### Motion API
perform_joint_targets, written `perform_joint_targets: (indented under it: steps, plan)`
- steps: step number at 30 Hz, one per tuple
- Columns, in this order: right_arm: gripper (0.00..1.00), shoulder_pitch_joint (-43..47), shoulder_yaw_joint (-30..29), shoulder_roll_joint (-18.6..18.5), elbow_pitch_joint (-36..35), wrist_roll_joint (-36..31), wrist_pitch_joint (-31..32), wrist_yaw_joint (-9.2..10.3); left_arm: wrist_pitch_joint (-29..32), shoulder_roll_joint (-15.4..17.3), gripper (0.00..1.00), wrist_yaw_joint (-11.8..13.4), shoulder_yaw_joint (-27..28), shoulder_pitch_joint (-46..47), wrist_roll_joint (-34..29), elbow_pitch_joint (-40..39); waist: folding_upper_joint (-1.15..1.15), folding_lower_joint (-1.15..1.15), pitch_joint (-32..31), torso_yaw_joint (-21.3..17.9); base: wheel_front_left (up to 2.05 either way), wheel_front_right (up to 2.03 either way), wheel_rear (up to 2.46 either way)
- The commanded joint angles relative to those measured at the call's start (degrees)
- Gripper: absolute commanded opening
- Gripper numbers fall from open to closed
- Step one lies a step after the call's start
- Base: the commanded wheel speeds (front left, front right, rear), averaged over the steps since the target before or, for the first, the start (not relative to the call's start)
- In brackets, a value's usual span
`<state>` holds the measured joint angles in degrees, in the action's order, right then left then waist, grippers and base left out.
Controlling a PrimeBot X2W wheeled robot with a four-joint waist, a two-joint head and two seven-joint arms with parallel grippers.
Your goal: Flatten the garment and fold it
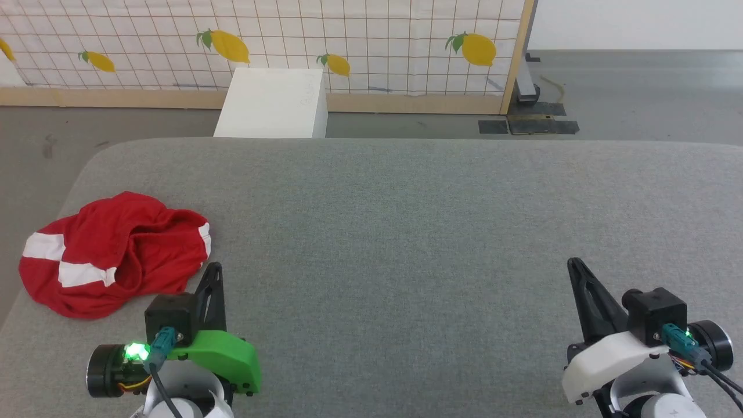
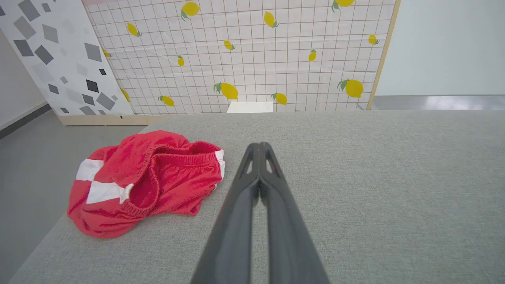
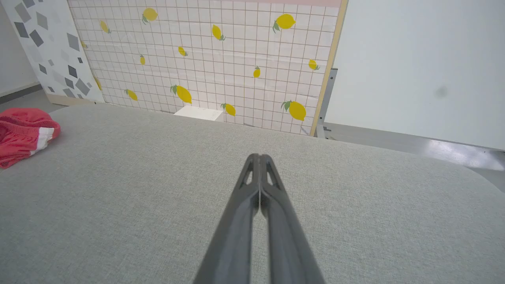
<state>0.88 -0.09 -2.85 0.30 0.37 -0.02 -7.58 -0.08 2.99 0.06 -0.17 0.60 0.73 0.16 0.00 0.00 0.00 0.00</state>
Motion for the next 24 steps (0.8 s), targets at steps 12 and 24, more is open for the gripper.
perform_joint_targets:
  steps: [12,24]
  plan:
    - [0.0,-0.88,0.09,-0.03,-0.3,-0.37,0.02,0.09,0.08,-0.12,0.0,-0.06,0.17,-0.6,-0.73,-0.16,0.0,0.0,0.0,0.0,0.0,0.0,0.0]
    - [1.0,0.22,-0.28,0.0,0.61,0.97,-0.65,0.0,-0.68,0.0,1.0,0.19,-0.66,0.08,0.77,0.54,0.0,0.0,0.05,-0.01,0.0,0.0,0.0]
